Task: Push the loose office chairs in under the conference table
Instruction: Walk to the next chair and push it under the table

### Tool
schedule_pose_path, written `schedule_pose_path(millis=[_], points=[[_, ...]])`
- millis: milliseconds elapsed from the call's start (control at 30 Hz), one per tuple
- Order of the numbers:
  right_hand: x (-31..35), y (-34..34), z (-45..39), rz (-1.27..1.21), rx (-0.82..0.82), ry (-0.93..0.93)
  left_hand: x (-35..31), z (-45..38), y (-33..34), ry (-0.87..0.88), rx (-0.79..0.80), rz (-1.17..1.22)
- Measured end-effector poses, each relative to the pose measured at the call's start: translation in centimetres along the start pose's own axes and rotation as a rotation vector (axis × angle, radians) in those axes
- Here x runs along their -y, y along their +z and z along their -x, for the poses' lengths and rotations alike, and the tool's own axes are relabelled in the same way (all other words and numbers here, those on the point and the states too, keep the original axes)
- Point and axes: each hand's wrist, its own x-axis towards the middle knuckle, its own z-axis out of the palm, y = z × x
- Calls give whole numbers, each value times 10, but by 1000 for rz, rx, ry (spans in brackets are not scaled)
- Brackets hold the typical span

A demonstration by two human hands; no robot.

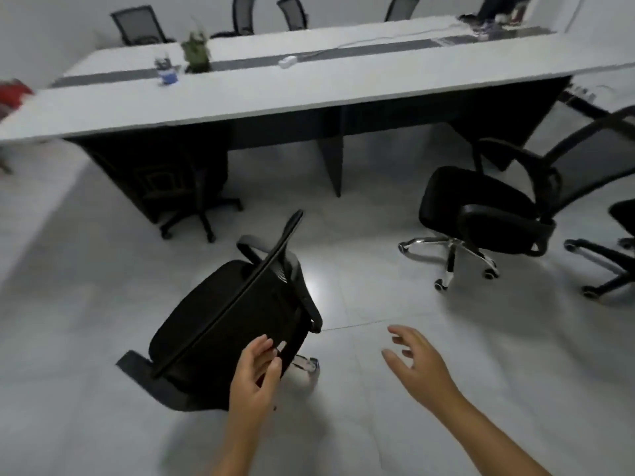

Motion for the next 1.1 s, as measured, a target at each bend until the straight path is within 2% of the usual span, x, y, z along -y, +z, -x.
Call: schedule_pose_path(millis=[133,200,267,333,433,500,600,667,767,867,967,1100], points=[[49,23,-77,179,181,-348,-20,-16,-28,153,-328,-287],[70,43,-117,330,134,-553,-19,-33,-37,184,-421,-508],[91,63,-150,540,167,-678,-7,-50,-47,119,-389,-721],[102,82,-177,721,280,-635,8,-64,-55,47,-282,-965],[109,104,-197,839,288,-573,22,-80,-64,75,-263,-1198],[113,113,-208,861,263,-616,24,-91,-75,130,-317,-1256],[121,119,-229,913,309,-726,34,-102,-92,214,-345,-1263],[125,123,-234,910,324,-849,45,-108,-108,263,-333,-1254],[115,139,-229,880,246,-994,56,-120,-137,285,-279,-1252],[100,153,-220,769,198,-995,58,-143,-155,303,-201,-1296],[95,152,-220,674,132,-956,55,-171,-152,429,-92,-1342],[90,146,-241,667,71,-947,53,-202,-139,545,-61,-1303]])
